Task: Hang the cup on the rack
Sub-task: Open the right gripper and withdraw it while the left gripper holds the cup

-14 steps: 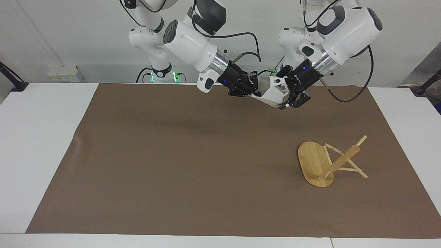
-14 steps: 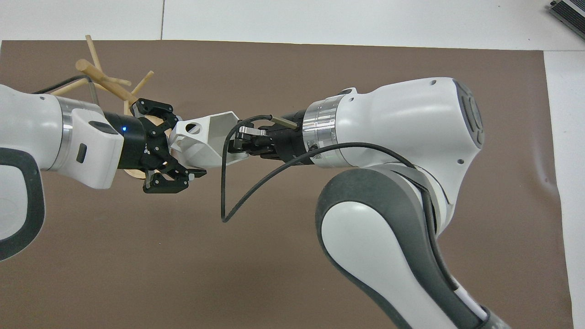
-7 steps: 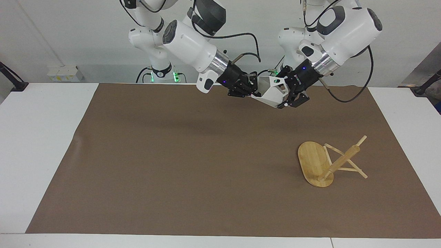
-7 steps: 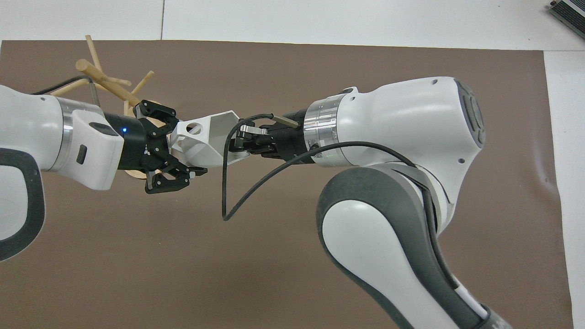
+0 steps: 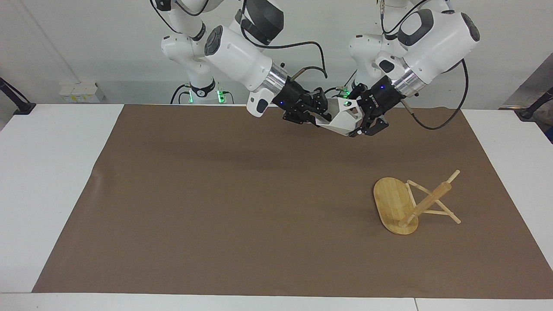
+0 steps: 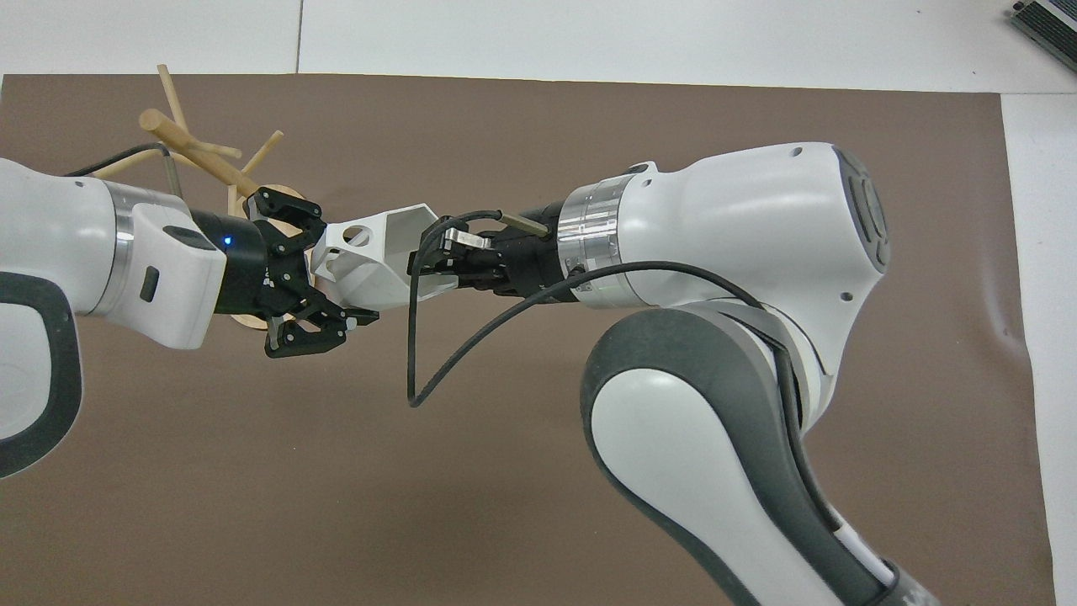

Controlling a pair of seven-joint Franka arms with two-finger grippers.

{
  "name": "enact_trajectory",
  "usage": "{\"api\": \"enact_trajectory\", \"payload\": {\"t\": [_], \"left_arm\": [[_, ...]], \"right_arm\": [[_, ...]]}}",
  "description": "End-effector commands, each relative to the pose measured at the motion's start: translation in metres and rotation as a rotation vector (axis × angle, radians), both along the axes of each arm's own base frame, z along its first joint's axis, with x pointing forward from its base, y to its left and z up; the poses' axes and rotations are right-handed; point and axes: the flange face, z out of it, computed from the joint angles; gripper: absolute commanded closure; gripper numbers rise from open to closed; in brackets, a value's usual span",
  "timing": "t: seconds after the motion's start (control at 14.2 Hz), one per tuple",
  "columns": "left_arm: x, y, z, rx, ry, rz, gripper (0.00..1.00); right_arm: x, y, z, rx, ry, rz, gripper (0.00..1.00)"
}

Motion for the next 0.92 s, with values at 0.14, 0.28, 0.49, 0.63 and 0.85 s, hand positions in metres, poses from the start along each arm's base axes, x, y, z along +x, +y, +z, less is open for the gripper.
{"api": "enact_trajectory", "payload": {"t": [0.14, 0.28, 0.49, 0.63, 0.85], "left_arm": [[-0.006, 0.008, 0.000, -0.017, 0.012, 0.027, 1.00], [-0.007, 0.014, -0.006, -0.006, 0.043, 0.080, 1.00], [-0.008, 0.034, -0.017, 0.002, 0.085, 0.153, 1.00], [-0.006, 0.044, -0.018, 0.024, 0.110, 0.232, 1.00], [-0.002, 0.053, -0.021, 0.081, 0.202, 0.449, 1.00]], "right_arm": [[0.005, -0.012, -0.002, 0.017, 0.027, -0.034, 0.18], [0.009, -0.024, 0.001, 0.009, 0.024, -0.040, 0.10], [0.016, -0.050, 0.005, -0.002, 0.046, -0.038, 0.00], [0.014, -0.065, 0.012, -0.017, 0.052, -0.033, 0.00], [0.017, -0.096, 0.018, -0.105, 0.019, -0.009, 0.00]]}}
